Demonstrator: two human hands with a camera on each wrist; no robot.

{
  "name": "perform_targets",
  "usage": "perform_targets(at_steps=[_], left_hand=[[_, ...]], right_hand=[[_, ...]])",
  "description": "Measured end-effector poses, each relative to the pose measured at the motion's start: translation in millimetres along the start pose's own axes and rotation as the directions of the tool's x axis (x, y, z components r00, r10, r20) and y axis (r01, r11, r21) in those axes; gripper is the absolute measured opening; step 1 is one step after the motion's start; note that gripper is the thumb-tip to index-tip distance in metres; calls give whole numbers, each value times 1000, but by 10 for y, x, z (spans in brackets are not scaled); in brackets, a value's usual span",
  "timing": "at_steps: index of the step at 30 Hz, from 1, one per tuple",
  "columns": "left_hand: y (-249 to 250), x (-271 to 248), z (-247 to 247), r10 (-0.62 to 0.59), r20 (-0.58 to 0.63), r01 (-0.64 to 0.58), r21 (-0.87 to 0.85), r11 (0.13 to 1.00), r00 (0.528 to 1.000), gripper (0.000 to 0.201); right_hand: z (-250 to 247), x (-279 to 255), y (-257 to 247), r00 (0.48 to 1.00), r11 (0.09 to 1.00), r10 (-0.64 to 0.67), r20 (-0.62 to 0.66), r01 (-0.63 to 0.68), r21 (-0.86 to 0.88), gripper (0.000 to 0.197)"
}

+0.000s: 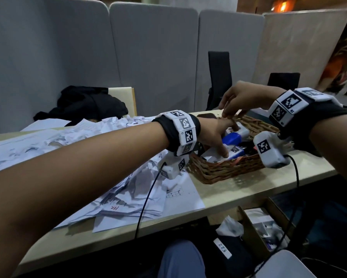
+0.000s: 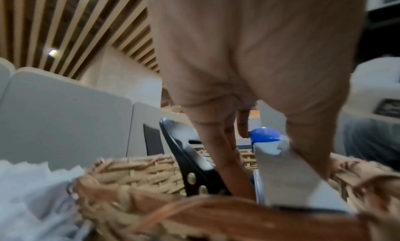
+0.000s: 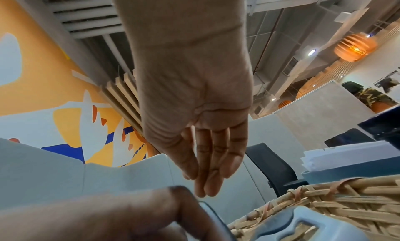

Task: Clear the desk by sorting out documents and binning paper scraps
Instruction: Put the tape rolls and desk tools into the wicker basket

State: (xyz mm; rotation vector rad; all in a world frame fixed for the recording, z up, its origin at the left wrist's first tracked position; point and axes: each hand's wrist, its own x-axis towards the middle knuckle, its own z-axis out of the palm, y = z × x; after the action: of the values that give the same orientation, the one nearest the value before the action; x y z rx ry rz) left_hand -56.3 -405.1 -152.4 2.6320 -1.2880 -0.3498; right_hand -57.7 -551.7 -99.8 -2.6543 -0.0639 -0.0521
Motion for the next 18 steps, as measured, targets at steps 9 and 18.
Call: perform_targets(at_steps=[9, 18], left_hand=[[-183, -245, 9, 57, -346, -48, 36, 998, 936, 15], [-981, -1008, -321, -174, -326, 152, -92, 984, 929, 22]], right_hand=[[212, 138, -538, 985, 987, -122, -122, 108, -116, 12], [619, 285, -1231, 946, 944, -301, -119, 279, -176, 15]])
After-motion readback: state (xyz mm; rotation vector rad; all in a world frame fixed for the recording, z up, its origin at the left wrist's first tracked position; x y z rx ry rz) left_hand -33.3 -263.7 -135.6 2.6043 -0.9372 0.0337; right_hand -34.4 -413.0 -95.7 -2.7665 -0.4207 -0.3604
